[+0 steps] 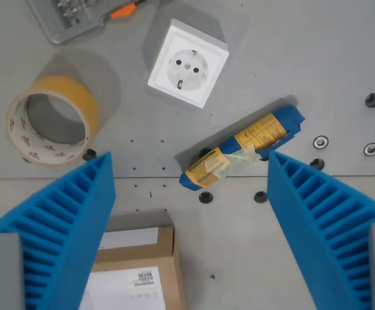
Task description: Move above the white socket
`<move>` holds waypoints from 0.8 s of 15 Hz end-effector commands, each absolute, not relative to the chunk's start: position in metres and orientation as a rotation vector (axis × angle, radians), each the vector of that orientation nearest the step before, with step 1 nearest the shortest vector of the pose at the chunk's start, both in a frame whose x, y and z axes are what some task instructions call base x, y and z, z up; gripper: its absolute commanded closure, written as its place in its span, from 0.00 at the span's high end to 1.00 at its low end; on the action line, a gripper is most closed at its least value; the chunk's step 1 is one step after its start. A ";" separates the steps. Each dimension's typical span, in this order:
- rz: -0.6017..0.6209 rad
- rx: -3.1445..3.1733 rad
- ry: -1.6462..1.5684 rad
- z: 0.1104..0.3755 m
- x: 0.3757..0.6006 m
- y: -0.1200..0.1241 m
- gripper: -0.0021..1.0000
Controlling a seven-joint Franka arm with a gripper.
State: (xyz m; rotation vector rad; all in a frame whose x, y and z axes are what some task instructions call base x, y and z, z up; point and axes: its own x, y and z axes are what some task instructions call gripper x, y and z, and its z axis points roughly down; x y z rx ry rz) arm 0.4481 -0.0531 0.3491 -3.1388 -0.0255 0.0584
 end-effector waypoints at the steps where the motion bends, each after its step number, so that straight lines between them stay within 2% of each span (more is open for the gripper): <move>1: -0.093 -3.138 0.160 0.336 0.444 -0.054 1.00; 12: -0.075 -3.100 0.414 0.282 0.446 -0.056 1.00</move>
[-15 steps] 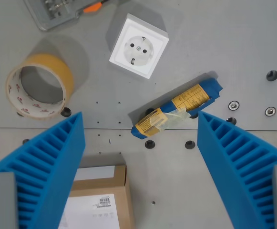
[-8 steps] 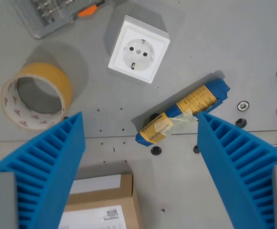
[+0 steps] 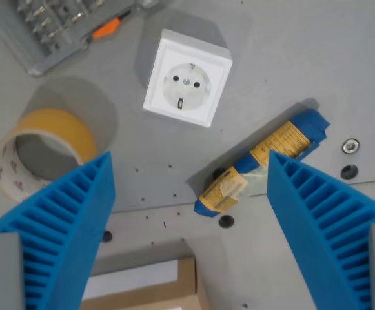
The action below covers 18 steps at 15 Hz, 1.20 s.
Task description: Move above the white socket
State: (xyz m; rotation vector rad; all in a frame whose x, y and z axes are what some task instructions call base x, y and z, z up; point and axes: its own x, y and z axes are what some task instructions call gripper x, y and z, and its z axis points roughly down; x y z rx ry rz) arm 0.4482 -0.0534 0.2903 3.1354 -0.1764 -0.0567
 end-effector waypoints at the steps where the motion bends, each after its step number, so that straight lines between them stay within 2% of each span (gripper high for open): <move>1: 0.078 3.124 -0.440 0.277 0.446 -0.056 1.00; 18: 0.086 3.100 -0.675 0.192 0.447 -0.056 1.00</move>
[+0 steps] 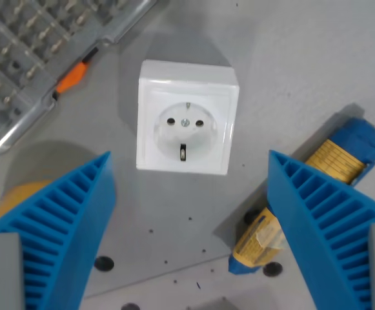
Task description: Move above the white socket
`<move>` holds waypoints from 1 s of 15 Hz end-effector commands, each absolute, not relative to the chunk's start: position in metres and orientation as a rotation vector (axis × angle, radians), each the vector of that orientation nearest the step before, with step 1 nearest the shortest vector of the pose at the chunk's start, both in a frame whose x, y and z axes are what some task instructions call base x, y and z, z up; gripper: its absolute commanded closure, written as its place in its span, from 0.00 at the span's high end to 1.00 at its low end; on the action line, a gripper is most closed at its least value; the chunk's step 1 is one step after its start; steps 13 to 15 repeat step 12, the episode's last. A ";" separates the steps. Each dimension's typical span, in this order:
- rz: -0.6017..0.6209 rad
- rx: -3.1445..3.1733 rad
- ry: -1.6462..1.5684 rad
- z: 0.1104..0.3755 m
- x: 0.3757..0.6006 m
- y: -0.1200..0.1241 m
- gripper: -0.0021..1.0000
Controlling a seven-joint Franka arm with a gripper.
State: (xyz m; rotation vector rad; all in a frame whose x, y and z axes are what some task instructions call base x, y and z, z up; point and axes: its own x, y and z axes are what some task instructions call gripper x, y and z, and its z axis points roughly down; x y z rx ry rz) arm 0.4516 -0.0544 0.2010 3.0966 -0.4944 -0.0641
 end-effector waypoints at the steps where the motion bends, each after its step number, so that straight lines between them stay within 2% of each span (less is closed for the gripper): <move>1: 0.089 3.097 -0.684 0.189 0.447 -0.056 1.00; 8: 0.101 3.095 -0.685 0.172 0.445 -0.056 1.00; 15: 0.103 3.100 -0.663 0.167 0.444 -0.057 1.00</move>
